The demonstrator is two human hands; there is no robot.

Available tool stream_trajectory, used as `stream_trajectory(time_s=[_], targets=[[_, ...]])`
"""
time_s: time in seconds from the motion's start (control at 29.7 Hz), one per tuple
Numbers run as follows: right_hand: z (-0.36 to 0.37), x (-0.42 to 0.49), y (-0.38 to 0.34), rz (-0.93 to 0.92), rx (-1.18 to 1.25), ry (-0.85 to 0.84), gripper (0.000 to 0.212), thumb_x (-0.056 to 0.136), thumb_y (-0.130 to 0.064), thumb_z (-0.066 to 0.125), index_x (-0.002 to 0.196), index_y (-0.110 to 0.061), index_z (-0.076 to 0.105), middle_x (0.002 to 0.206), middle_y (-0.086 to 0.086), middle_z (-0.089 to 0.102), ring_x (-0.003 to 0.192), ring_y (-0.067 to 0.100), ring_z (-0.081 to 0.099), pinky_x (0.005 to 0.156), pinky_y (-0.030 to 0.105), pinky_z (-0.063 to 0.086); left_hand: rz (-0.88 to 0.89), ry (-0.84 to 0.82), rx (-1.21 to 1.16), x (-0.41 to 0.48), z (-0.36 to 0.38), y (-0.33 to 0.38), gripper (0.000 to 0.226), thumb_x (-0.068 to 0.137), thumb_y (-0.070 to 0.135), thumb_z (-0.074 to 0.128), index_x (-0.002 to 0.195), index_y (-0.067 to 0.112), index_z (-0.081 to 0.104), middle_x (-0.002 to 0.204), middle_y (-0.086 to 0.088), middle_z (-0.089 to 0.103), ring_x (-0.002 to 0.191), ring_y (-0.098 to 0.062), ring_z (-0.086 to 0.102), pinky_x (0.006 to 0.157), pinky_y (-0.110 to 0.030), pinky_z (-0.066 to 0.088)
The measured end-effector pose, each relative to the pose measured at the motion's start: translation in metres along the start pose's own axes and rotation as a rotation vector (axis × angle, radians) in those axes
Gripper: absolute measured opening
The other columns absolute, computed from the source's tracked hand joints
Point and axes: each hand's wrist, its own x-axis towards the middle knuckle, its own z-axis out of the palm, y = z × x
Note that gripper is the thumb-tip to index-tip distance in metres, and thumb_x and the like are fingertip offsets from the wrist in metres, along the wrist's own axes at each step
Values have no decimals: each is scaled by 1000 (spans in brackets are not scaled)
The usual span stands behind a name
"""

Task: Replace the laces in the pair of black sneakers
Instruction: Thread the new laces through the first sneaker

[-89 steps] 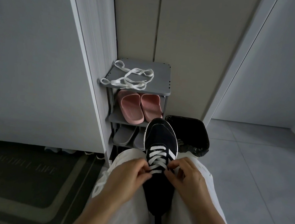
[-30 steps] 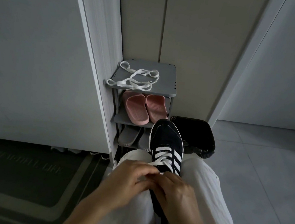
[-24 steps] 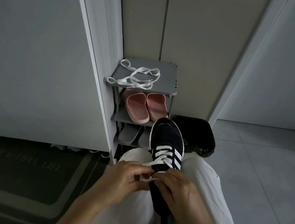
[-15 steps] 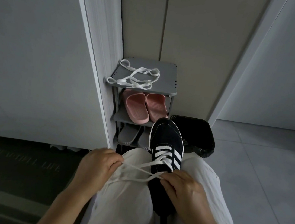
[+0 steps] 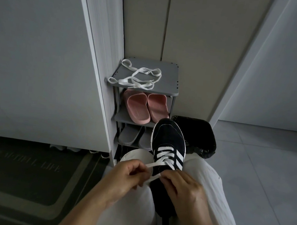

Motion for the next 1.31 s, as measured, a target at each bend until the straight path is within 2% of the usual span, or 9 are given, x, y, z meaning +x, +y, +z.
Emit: stream_trajectory(time_s=[0.13, 0.24, 0.44, 0.57, 0.71, 0.91, 1.08, 1.21, 1.31], targets=[[10, 2, -5, -54, 10, 19, 7, 84, -23, 59, 90, -24, 62, 82, -3, 59, 74, 10, 54, 63, 20, 45, -58, -142, -25, -2, -1, 6, 12, 91, 18, 56, 91, 11, 66, 67, 2, 64, 51, -6, 48, 47, -15, 33], [10, 3, -5, 30, 66, 14, 11, 83, -26, 58, 94, -28, 58, 89, -13, 54, 80, 2, 54, 71, 11, 43, -88, -94, -44, 3, -1, 6, 9, 87, 12, 61, 83, 12, 69, 54, 7, 53, 42, -3, 34, 43, -13, 25], [10, 3, -3, -76, 47, 41, 10, 83, -21, 59, 79, -15, 65, 83, -6, 60, 76, 6, 55, 68, 17, 46, -164, -104, -126, 1, -3, 1, 3, 81, 12, 67, 80, 14, 70, 61, 4, 59, 50, -6, 44, 46, -16, 31], [10, 5, 2, -16, -38, 0, 16, 84, -24, 57, 91, -15, 67, 91, -4, 62, 81, 9, 57, 74, 17, 46, -124, 61, -184, 5, 2, 0, 10, 80, 6, 67, 73, 13, 69, 57, 2, 58, 46, -3, 46, 45, -13, 35], [10, -1, 13, -21, -243, -137, 24, 83, -27, 50, 90, -16, 70, 84, -6, 64, 71, 14, 58, 67, 25, 47, -22, 246, -121, 14, 2, -12, 26, 79, 3, 69, 63, 24, 73, 70, 0, 68, 73, -13, 62, 76, -26, 48], [0, -6, 10, 49, -144, -175, 26, 88, -33, 48, 75, -19, 67, 72, -10, 61, 68, 7, 51, 62, 22, 44, 22, 257, 41, 18, 10, -20, 20, 80, 7, 70, 69, 24, 70, 62, 2, 61, 55, 0, 51, 57, -11, 39], [7, 3, -15, 308, -354, -262, 19, 76, -41, 57, 73, -27, 69, 65, -9, 59, 55, 10, 59, 40, 18, 31, 39, 293, 137, 20, 15, -27, 20, 80, 12, 70, 66, 27, 68, 45, 14, 52, 46, 3, 46, 50, -9, 34], [13, 12, -11, 681, -45, -395, 14, 84, -35, 63, 97, -33, 67, 95, -12, 62, 90, 9, 60, 70, 25, 46, 49, 303, 184, 22, 18, -28, 14, 80, 11, 69, 68, 19, 67, 51, 9, 52, 46, 2, 46, 50, -11, 34], [11, 12, -8, 842, 227, -329, 17, 78, -22, 71, 79, -38, 66, 84, -12, 68, 83, 6, 63, 80, 31, 52, 57, 315, 190, 22, 18, -29, 14, 80, 11, 69, 67, 17, 66, 43, 13, 48, 44, 1, 44, 48, -12, 31]])
